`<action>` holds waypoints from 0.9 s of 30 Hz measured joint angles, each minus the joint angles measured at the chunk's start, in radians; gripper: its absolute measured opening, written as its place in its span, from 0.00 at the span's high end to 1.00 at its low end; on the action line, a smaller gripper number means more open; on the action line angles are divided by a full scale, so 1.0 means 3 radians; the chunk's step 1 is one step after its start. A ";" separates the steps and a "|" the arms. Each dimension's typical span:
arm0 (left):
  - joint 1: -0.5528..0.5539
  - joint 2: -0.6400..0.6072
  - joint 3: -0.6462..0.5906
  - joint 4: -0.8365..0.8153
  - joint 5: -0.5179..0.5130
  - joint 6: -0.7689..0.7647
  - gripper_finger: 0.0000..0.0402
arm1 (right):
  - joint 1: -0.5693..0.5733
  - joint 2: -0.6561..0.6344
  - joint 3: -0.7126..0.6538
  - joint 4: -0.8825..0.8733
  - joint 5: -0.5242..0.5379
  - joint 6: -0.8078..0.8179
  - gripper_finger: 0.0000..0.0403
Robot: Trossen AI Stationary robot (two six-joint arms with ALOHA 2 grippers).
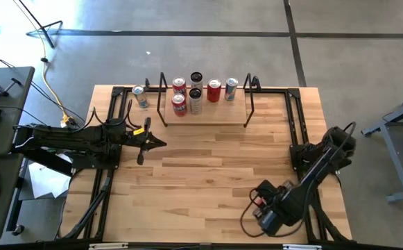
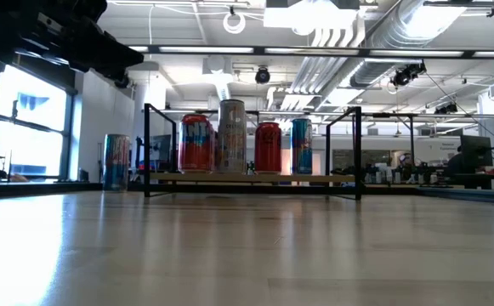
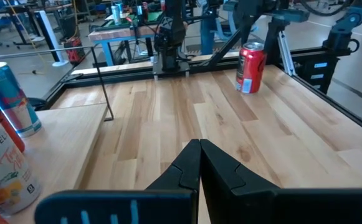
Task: Place canned beverage on shelf
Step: Put the red black soda can on the shelf aligned with the red black soda can
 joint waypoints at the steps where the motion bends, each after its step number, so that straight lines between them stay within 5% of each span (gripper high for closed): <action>1: 0.0000 0.0000 0.0000 0.0000 0.0000 0.0000 1.00 | -0.0040 0.0002 0.0059 -0.0038 0.0085 -0.0046 0.43; 9: 0.0000 0.0000 0.0001 0.0001 -0.0001 -0.0028 1.00 | -0.0594 -0.0015 0.0501 -0.0379 0.0329 -0.0501 0.43; 17: 0.0000 0.0000 0.0000 0.0022 -0.0001 -0.0062 1.00 | -0.1648 -0.0017 0.0899 -0.0414 0.0535 -0.1569 0.43; 27: 0.0001 -0.0001 0.0001 0.0063 -0.0001 -0.0058 1.00 | -0.3105 -0.0011 0.1101 0.0380 0.0137 -0.2919 0.43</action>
